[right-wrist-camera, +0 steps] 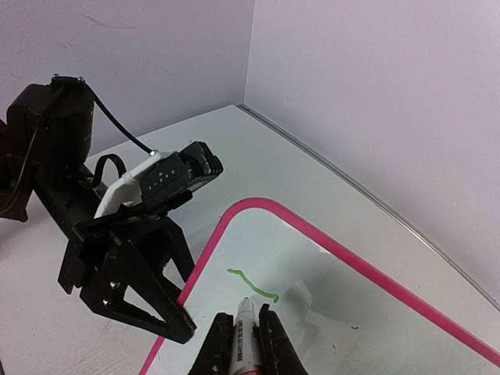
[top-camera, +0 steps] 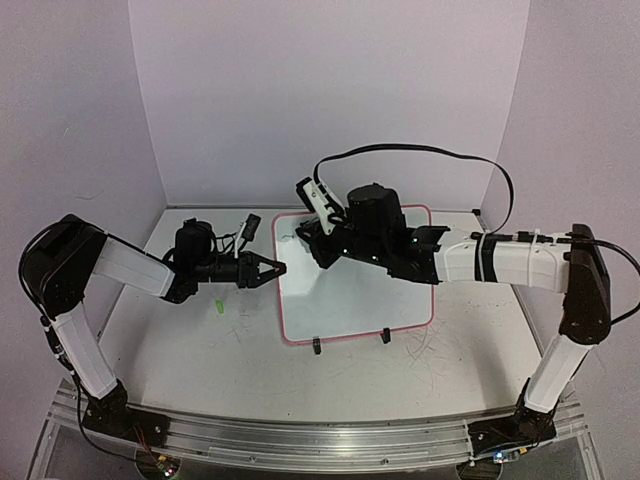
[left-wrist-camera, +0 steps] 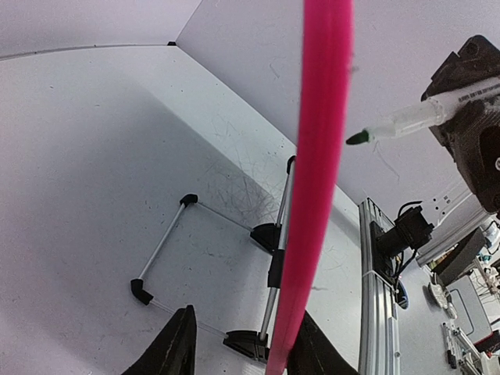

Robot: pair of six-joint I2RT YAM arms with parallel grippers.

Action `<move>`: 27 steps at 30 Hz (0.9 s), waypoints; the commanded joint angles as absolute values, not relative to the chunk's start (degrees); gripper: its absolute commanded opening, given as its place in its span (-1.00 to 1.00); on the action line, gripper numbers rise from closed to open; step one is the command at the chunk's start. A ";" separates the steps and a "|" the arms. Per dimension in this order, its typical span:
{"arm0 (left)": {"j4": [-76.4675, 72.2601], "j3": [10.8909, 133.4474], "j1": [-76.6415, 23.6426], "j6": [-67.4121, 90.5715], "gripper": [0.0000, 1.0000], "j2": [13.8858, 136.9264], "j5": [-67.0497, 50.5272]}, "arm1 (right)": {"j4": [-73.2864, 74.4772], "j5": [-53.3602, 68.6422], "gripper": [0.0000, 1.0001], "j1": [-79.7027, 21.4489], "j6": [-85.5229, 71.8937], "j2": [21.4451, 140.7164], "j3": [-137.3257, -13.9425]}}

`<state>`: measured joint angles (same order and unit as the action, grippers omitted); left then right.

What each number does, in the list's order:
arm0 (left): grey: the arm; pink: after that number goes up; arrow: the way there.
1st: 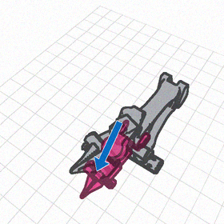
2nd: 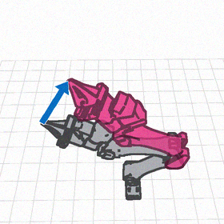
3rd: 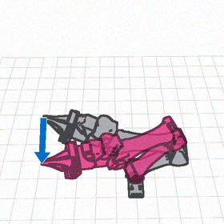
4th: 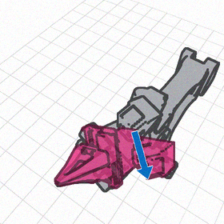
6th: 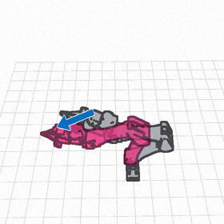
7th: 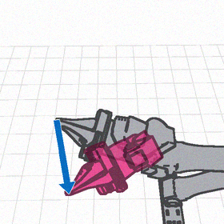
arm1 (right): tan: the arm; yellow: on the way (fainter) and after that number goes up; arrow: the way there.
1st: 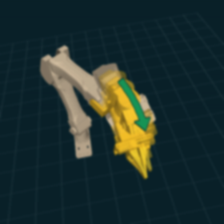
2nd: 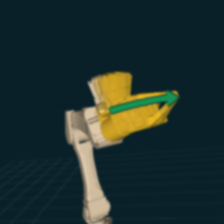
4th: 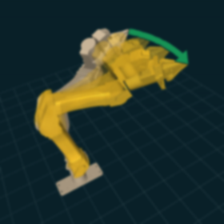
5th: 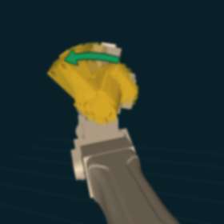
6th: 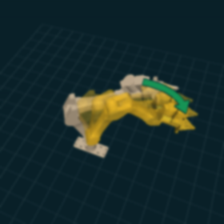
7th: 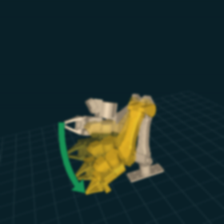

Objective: Write a sentence on the whiteboard

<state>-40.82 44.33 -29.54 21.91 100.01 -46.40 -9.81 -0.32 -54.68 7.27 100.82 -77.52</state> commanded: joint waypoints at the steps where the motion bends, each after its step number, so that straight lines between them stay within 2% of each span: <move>1: -39.62 43.10 -31.26 20.93 -0.22 98.85 -44.99 | -11.03 -0.48 -1.00 -54.57 7.12 100.91 -80.24; 10: -39.59 41.55 -32.08 20.19 -0.67 98.62 -42.94 | -10.90 -2.21 -1.00 -54.52 6.80 102.26 -81.32; 14: -39.55 41.93 -32.08 20.06 -0.79 99.22 -42.92 | -10.83 -1.50 -1.00 -54.56 6.77 102.65 -81.78; 27: -39.63 41.75 -32.08 19.26 -0.94 99.16 -42.92 | -10.31 -3.32 -1.00 -54.58 6.68 103.30 -82.23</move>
<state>-40.60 41.76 -32.53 20.75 100.01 -46.94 -9.41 -1.60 -54.68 7.27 102.26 -79.40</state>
